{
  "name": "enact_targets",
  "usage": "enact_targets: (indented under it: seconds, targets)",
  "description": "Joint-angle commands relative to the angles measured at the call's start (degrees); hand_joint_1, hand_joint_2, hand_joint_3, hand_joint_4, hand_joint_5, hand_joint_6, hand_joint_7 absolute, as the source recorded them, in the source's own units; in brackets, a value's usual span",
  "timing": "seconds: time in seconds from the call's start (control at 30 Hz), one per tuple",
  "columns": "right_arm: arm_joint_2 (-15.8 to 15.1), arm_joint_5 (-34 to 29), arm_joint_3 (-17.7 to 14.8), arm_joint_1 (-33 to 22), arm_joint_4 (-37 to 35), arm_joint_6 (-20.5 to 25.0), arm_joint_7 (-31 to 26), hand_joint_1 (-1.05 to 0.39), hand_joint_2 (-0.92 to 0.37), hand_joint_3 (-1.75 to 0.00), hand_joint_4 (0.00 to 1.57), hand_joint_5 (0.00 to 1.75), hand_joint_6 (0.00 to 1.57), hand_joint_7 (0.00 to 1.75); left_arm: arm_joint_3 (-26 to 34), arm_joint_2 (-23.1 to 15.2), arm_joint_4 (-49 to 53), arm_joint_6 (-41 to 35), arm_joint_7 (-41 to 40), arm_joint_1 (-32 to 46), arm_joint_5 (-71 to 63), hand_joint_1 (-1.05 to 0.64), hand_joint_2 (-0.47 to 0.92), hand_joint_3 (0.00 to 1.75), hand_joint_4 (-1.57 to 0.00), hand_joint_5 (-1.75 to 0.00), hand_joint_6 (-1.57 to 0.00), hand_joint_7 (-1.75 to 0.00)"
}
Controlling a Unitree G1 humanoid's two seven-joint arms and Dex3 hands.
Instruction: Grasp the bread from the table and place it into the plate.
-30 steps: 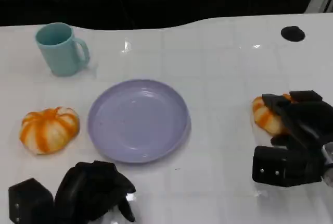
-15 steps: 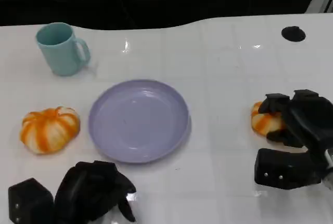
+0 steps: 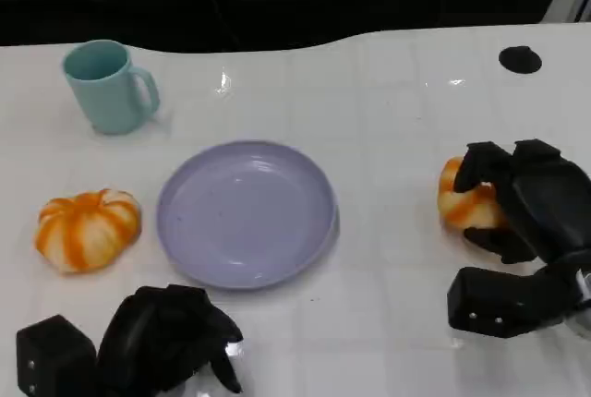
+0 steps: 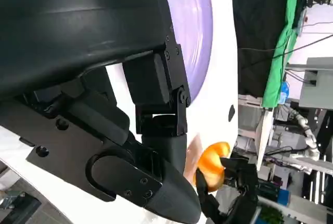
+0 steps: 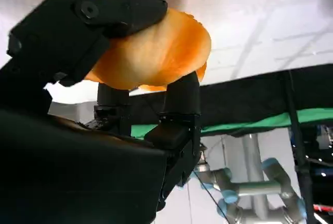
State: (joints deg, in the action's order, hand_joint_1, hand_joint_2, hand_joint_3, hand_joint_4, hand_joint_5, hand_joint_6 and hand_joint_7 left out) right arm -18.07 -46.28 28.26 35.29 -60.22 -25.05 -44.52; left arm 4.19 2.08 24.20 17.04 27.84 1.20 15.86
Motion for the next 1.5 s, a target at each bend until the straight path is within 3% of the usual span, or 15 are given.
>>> enact_targets:
  seconds: [0.03, 0.23, 0.47, 0.6, 0.9, 1.07, 1.27, 1.5]
  targets:
    - [-0.74, 1.00, -0.74, -0.03, 4.03, -1.53, -0.47, -0.19, -0.35, -1.25, 0.97, 1.75, 0.75, 1.75, -0.12, -0.64, 0.15, 0.13, -0.87, -0.04, -0.97, -1.05, 0.80, 0.00, -1.51, -0.90, -1.57, -0.49]
    - [0.29, 1.78, -1.15, 0.38, 8.86, -5.01, -0.40, -0.15, -0.27, -1.43, 0.99, 1.75, 0.77, 1.75, 0.11, -0.36, 0.58, 0.30, -0.59, -0.29, -1.04, -1.05, 0.80, 0.00, -1.51, -0.90, -1.57, -0.49]
    - [2.52, 2.47, -1.23, 1.74, 12.43, -8.07, 1.58, -0.13, -0.26, -1.44, 0.98, 1.75, 0.76, 1.75, -0.06, -0.11, 0.84, 0.41, -1.04, -0.30, -1.57, -1.05, 0.80, 0.00, -1.51, -0.91, -1.57, -0.50]
    - [5.65, 2.05, -0.68, 3.44, 13.65, -7.27, 3.46, -0.15, -0.28, -1.40, 0.98, 1.75, 0.76, 1.74, 0.05, 0.03, 1.82, 1.29, -0.13, -0.63, -1.13, -1.05, 0.80, 0.00, -1.50, -0.90, -1.57, -0.49]
    - [13.01, 0.84, 1.23, 7.56, 10.53, -5.46, 5.97, -0.18, -0.26, -1.40, 0.97, 1.75, 0.75, 1.74, -0.16, 0.37, 2.51, 2.20, -0.48, -0.75, -1.49, -1.05, 0.79, 0.00, -1.51, -0.90, -1.57, -0.48]
    - [16.11, 0.96, 2.64, 8.81, 8.79, -4.57, 7.78, -0.21, -0.32, -1.35, 0.96, 1.75, 0.73, 1.75, -0.31, 0.55, 2.16, 2.29, -0.41, -0.39, -1.44, -1.05, 0.79, 0.00, -1.51, -0.90, -1.57, -0.48]
    - [20.11, 0.49, 4.14, 10.69, 4.04, -5.50, 6.18, -0.22, -0.39, -1.29, 0.97, 1.75, 0.75, 1.75, -0.81, 0.63, 1.49, 2.05, -0.86, 0.01, -1.96, -1.05, 0.79, 0.00, -1.52, -0.89, -1.57, -0.47]
    - [23.60, 0.49, 5.34, 12.25, -2.35, -6.47, 3.98, -0.17, -0.31, -1.29, 0.97, 1.75, 0.76, 1.75, -1.10, 0.67, 1.11, 2.31, -0.97, 0.39, -1.87, -1.05, 0.80, 0.00, -1.52, -0.89, -1.57, -0.48]
